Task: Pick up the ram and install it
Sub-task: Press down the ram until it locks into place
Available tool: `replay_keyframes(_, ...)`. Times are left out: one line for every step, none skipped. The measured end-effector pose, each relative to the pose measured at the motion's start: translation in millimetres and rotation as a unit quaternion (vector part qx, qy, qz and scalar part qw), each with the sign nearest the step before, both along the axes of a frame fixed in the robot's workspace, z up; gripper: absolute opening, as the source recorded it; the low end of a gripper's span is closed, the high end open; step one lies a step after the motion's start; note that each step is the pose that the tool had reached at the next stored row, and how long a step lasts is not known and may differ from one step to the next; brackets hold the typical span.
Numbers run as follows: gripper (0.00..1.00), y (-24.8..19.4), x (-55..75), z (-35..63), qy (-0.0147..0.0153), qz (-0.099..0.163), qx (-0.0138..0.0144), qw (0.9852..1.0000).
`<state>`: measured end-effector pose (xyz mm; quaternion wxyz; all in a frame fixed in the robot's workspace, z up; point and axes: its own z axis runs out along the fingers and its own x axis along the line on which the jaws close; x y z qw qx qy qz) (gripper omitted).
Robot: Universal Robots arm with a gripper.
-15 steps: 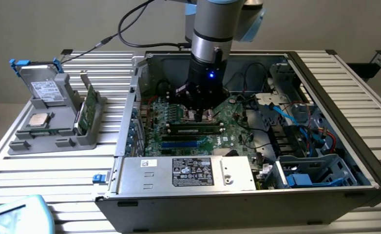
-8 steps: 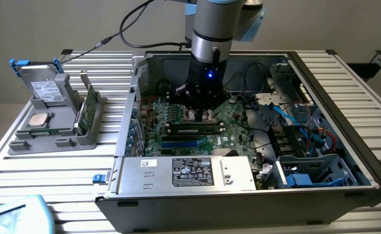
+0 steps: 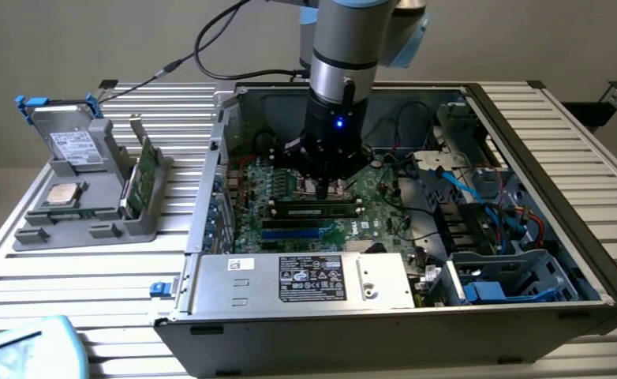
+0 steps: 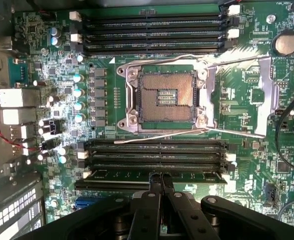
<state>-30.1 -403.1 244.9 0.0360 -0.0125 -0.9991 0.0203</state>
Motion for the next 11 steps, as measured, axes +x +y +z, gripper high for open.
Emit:
replay_keyframes(0.11,-1.7,-0.2,0.0,0.0,0.0,0.0,1.0)
replay_keyframes(0.11,-3.5,-0.5,0.0,-0.0001,0.0,0.0003,1.0)
replay_keyframes(0.11,-4.5,-1.0,0.0,-0.0001,0.0,0.0006,1.0)
replay_keyframes(0.11,-4.4,-1.0,0.0,-0.0001,0.0,0.0007,1.0)
replay_keyframes(0.11,-4.4,-1.0,0.0,-0.0001,0.0,0.0007,1.0)
replay_keyframes(0.11,-4.4,-1.0,0.0,-0.0001,0.0,0.0007,1.0)
replay_keyframes(0.11,-4.4,-1.0,0.0,-0.0001,0.0,0.0007,1.0)
replay_keyframes(0.11,-4.5,-1.0,0.0,-0.0001,0.0,0.0007,1.0)
replay_keyframes(0.11,-4.5,-1.0,0.0,-0.0001,0.0,0.0007,1.0)
replay_keyframes(0.11,-4.5,-1.0,0.0,-0.0001,0.0,0.0007,1.0)
replay_keyframes(0.11,-4.5,-1.0,0.0,-0.0001,0.0,0.0007,1.0)
